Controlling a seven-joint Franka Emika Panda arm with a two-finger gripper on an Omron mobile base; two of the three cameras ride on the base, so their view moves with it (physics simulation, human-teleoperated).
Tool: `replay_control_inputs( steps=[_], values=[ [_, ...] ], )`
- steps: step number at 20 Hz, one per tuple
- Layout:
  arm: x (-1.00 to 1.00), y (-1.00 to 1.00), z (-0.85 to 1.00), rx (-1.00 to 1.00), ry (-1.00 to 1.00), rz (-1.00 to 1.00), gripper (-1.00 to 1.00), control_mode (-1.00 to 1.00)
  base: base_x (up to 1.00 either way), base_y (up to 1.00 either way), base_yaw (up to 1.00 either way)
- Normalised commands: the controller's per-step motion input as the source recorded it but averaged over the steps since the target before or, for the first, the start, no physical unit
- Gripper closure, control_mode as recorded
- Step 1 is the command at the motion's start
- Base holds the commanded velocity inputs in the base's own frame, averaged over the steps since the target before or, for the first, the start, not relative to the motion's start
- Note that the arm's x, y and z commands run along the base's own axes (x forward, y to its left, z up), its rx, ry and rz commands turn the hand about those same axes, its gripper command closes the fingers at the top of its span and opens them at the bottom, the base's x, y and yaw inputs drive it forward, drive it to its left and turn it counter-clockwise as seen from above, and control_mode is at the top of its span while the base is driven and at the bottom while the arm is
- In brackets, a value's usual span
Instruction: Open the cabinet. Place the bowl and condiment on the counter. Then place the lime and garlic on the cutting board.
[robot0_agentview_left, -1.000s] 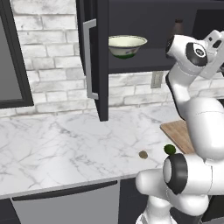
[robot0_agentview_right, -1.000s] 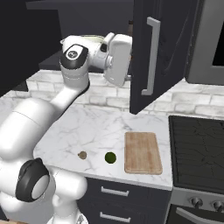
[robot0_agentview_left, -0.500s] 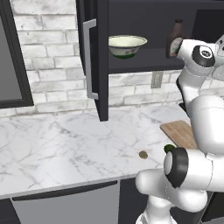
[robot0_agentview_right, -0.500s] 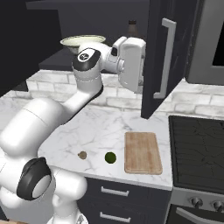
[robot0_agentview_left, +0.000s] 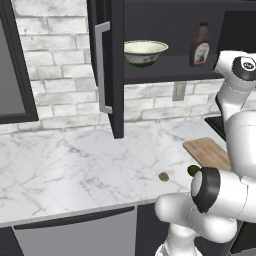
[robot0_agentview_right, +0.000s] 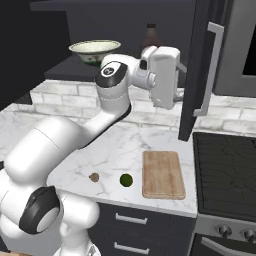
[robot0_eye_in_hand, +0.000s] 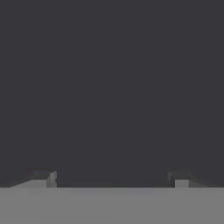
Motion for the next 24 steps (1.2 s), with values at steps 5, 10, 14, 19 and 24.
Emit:
replay_control_inputs(
  steps=[5,10,14,19,24],
  values=[
    [-0.15,-0.08,0.15,0.0,-0.04,0.0,-1.0,-1.0,0.0,0.0,0.0],
    [-0.3,0.34,0.32,0.0,-0.08,-0.02,-1.0,-1.0,0.0,0.0,0.0],
    [-0.17,0.92,0.06,0.0,-0.05,-0.04,-1.0,-1.0,0.0,0.0,0.0],
    [0.0,0.96,-0.04,-0.11,0.12,-0.02,-1.0,-1.0,0.0,0.0,0.0],
    [-0.18,0.44,-0.12,-0.13,0.18,0.02,-1.0,-1.0,0.0,0.0,0.0]
  ],
)
